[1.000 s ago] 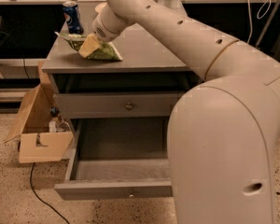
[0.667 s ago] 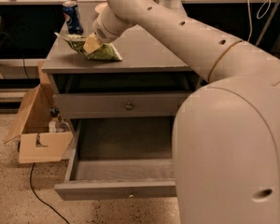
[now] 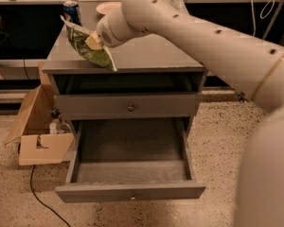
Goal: Place green jalapeno chip bag into middle drawer
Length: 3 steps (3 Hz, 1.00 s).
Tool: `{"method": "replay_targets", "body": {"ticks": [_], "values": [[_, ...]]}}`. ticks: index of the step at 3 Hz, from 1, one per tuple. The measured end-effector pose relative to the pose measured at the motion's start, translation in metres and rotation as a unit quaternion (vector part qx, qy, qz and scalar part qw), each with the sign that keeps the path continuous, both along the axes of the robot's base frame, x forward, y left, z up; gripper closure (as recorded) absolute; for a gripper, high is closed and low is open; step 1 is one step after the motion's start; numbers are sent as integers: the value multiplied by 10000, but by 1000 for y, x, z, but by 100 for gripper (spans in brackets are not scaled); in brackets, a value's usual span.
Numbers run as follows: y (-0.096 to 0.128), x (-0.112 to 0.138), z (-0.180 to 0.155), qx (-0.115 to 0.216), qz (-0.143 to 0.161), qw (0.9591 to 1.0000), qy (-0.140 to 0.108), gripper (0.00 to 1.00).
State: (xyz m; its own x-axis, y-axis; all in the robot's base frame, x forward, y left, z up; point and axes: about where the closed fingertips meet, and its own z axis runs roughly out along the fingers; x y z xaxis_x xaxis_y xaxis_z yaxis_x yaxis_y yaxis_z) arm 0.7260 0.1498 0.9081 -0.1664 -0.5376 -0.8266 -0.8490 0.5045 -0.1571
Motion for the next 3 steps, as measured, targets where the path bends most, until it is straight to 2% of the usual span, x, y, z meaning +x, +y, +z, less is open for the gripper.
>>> {"method": "replay_targets", "body": {"ticks": [1,2,3], "values": [[-10,-51,32,1052,223,9934,-407,100],[-24,-88,49,1539,449,9857,-516,100],[-41,-100,68,1637,446,9827,-747,100]]}}
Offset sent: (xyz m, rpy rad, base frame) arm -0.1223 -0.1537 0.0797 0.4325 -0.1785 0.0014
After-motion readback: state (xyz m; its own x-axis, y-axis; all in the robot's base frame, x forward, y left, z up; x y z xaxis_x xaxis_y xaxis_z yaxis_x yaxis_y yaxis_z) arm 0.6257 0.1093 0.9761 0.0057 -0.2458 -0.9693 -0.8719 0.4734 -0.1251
